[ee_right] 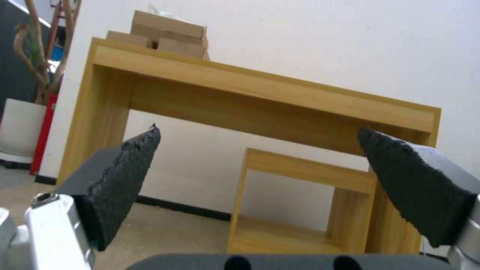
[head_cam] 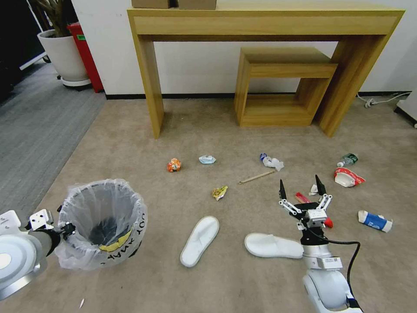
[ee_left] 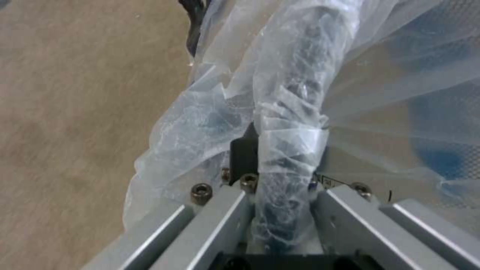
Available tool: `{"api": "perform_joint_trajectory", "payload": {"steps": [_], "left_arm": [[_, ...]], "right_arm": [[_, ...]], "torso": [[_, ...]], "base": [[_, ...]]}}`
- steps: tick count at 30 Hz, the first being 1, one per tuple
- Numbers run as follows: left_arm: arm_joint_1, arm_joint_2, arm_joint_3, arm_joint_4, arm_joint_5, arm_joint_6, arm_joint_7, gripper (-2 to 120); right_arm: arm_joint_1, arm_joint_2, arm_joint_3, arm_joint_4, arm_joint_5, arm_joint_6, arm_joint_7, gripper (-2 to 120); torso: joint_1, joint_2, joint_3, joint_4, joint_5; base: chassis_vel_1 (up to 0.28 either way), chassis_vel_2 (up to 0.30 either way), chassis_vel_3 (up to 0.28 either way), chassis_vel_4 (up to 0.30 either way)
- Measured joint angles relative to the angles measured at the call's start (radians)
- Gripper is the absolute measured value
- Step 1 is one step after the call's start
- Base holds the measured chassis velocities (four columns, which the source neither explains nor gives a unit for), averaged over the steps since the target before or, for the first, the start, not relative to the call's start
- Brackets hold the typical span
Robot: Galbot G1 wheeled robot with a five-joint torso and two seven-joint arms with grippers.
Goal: Pick up the trash bin and place the garbage on the floor into it.
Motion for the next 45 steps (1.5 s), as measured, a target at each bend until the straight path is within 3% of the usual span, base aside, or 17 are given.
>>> {"api": "perform_joint_trajectory", "payload": {"steps": [7,11,13,15,16,18,21,26,32,38,43,45], "left_arm": [[-0.003,-0.002,0.001,0.0,0.002,-0.001,0.0,0],[-0.004,-0.002,0.001,0.001,0.003,-0.001,0.0,0],[-0.002,-0.002,0.002,-0.004,0.006,-0.001,0.001,0],[0.0,-0.001,0.003,-0.008,0.014,-0.001,0.001,0],[0.0,-0.001,0.003,-0.008,0.014,-0.001,0.001,0],[-0.001,-0.001,0.004,-0.014,0.019,-0.004,0.001,0],[-0.001,-0.004,0.007,-0.021,0.031,-0.008,0.001,0],[0.001,-0.018,0.015,-0.022,0.078,-0.012,0.018,0],[-0.017,-0.029,0.046,-0.024,0.101,-0.02,0.022,0],[-0.019,-0.023,0.062,-0.012,0.121,-0.023,0.022,0],[-0.014,-0.019,0.062,-0.015,0.123,-0.027,0.018,0],[-0.013,-0.023,0.069,-0.016,0.132,-0.028,0.016,0]], "right_arm": [[0.01,-0.011,0.0,0.007,0.004,-0.034,0.054,100],[0.017,-0.043,-0.009,0.025,0.014,-0.133,0.135,100],[0.021,-0.118,-0.035,0.04,0.082,-0.265,0.206,100],[0.021,-0.21,-0.076,0.06,0.24,-0.395,0.272,100],[0.021,-0.21,-0.076,0.06,0.24,-0.395,0.272,100],[0.027,-0.285,-0.103,0.053,0.413,-0.476,0.303,100],[0.024,-0.338,-0.105,0.041,0.489,-0.521,0.3,100],[0.003,-0.456,-0.098,0.04,0.595,-0.576,0.161,100],[0.027,-0.458,-0.205,0.058,0.676,-0.639,0.238,100],[0.118,-0.309,-0.422,0.065,0.833,-0.769,0.495,100],[0.129,-0.287,-0.46,0.058,0.822,-0.804,0.503,100],[0.118,-0.319,-0.449,0.059,0.784,-0.817,0.483,100]], "torso": [[0.0,0.0,0.0,0.0001,0.0],[0.0,0.0,0.0,0.0002,0.0002],[0.0,0.0,0.0,0.0002,0.0002],[0.0,0.0,0.0,0.0003,-0.0001],[0.0,0.0,0.0,0.0003,-0.0001],[0.0,0.0,0.0,0.0003,0.0002],[0.0,0.0,0.0,0.0002,0.0003],[0.0,0.0,0.0,0.0004,-0.0001],[0.0,0.0,0.0,-0.0001,-0.0001],[0.0,0.0,0.0,0.0004,0.0003],[0.0,0.0,0.0,0.0005,-0.0003],[0.0,0.0,0.0,0.0001,0.0004]], "base": [[-0.069,0.072,0.071,-0.075],[0.0,0.0,0.0,0.0],[0.0,0.0,0.0,0.0],[0.0,0.0,0.0,0.0],[0.0,0.0,0.0,0.0],[0.0,0.0,0.0,0.0],[0.0,0.0,0.0,0.0],[0.0,0.0,0.0,0.0],[0.0,0.0,0.0,0.0],[0.0,0.0,0.0,0.0],[0.0,0.0,0.0,0.0],[0.0,0.0,0.0,0.0]]}}
